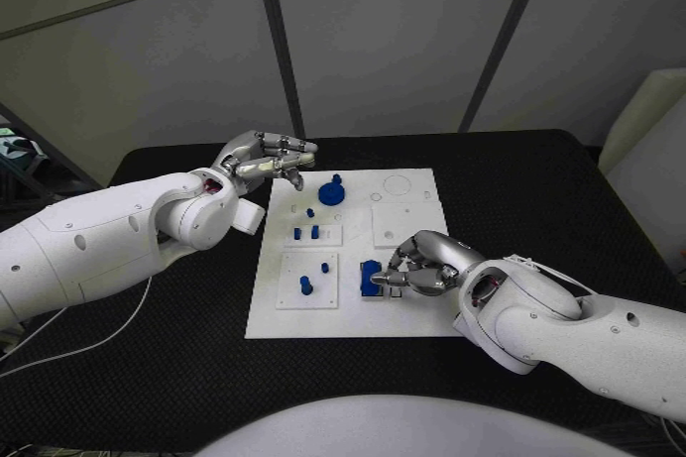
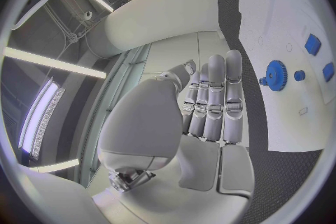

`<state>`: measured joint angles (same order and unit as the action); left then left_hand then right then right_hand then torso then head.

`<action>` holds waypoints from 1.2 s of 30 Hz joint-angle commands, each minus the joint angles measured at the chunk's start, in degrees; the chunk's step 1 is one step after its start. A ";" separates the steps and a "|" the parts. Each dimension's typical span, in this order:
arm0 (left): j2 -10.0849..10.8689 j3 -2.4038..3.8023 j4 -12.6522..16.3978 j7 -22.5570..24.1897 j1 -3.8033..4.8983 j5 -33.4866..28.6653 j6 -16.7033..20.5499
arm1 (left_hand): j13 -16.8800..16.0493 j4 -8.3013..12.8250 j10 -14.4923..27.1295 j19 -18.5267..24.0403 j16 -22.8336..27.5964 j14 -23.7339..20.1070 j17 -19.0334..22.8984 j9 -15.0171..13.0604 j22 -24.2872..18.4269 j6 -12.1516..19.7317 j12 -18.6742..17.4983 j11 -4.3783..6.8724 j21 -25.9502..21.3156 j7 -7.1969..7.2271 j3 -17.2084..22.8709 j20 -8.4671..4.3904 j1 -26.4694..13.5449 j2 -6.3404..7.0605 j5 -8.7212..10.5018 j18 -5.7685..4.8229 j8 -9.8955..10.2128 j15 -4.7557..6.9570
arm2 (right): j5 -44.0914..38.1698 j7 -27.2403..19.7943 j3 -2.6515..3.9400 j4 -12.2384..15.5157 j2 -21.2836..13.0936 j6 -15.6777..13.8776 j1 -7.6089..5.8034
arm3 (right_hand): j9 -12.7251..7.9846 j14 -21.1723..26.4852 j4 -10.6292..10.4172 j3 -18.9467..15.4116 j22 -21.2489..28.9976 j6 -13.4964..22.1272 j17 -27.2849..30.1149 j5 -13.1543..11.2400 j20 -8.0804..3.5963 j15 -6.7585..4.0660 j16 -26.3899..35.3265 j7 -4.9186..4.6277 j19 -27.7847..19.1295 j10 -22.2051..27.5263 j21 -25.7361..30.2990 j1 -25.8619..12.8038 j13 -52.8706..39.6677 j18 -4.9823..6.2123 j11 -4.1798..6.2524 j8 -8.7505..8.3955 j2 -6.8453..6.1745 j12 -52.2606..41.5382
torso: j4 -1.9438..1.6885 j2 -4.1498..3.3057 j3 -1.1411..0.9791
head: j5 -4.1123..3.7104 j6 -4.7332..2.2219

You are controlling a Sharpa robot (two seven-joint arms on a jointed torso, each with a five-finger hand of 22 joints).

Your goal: Assemble the parts on the task board

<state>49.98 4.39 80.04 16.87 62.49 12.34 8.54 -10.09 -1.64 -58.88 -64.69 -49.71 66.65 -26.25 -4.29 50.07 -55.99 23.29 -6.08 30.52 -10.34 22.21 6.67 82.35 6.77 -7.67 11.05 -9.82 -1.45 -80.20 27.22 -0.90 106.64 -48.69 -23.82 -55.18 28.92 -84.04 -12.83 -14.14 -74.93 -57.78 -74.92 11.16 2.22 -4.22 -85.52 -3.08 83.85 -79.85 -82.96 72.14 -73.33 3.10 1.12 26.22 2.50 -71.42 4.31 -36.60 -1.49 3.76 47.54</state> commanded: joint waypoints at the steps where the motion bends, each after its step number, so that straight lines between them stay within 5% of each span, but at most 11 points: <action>1: -0.06 0.03 -0.01 0.10 0.07 -0.21 -0.42 | -0.07 0.42 0.47 -0.18 0.12 -0.41 0.05 0.09 -0.02 0.37 0.35 0.01 -0.36 -0.15 -0.07 0.05 0.56 -0.21 -0.04 -0.57 -0.38 0.12 | -2.07 -2.61 0.02 0.05 -0.04 1.70 -0.08 | 0.32 -4.33 0.27 -0.33 -5.63 -0.36 -6.62 0.40 -0.38 -0.49 -0.29 0.29 0.15 -0.57 -0.19 0.05 -0.26 -0.64 0.12 0.58 -0.07 -0.34 | -0.12 0.02 0.00 | -0.15 0.08; 25: -0.26 0.03 -0.24 0.10 0.06 -0.21 -0.44 | -0.07 0.60 0.51 -0.20 0.11 -0.44 0.09 0.09 0.03 0.38 0.44 0.01 -0.34 -0.17 0.04 0.01 0.76 -0.25 -0.05 -0.57 -0.44 0.14 | -4.07 -1.98 0.03 -0.50 0.71 5.56 -0.09 | 1.65 -4.47 2.61 0.35 -6.30 -0.83 -7.34 0.14 -0.86 -1.01 -0.62 0.99 0.55 -1.71 -0.62 3.76 -1.82 -0.80 0.76 1.74 0.30 -1.89 | 0.00 -0.05 -0.02 | 0.36 0.54; 36: -0.24 0.03 -0.23 0.10 0.06 -0.21 -0.61 | -0.07 0.68 0.53 -0.20 0.11 -0.46 0.12 0.10 0.06 0.40 0.48 0.00 -0.32 -0.18 0.09 0.00 0.83 -0.29 -0.06 -0.57 -0.46 0.14 | -4.48 -0.33 0.03 -1.98 1.23 4.33 -0.09 | 2.08 -4.52 1.55 0.71 -6.65 -1.09 -7.63 1.73 -1.08 -1.23 -0.74 1.26 0.78 -2.18 -0.86 2.93 -2.32 -0.89 1.00 2.03 2.48 -2.33 | -0.18 -0.08 -0.04 | 0.47 0.68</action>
<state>49.74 4.39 79.78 16.81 62.48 12.33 8.52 -10.08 -1.33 -58.88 -64.69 -49.71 66.65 -26.20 -4.25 50.07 -55.99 23.52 -6.08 30.52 -10.34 22.21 6.67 82.58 6.54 -7.67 11.06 -10.05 -1.45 -84.03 26.13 -0.90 104.78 -47.59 -19.40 -55.18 30.96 -84.06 -10.93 -13.30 -74.93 -58.67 -74.91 12.70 1.61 -5.03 -85.97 -2.20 84.06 -80.59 -83.63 75.02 -75.12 3.10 0.83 28.11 4.51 -72.54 4.21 -36.64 -1.52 4.17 48.22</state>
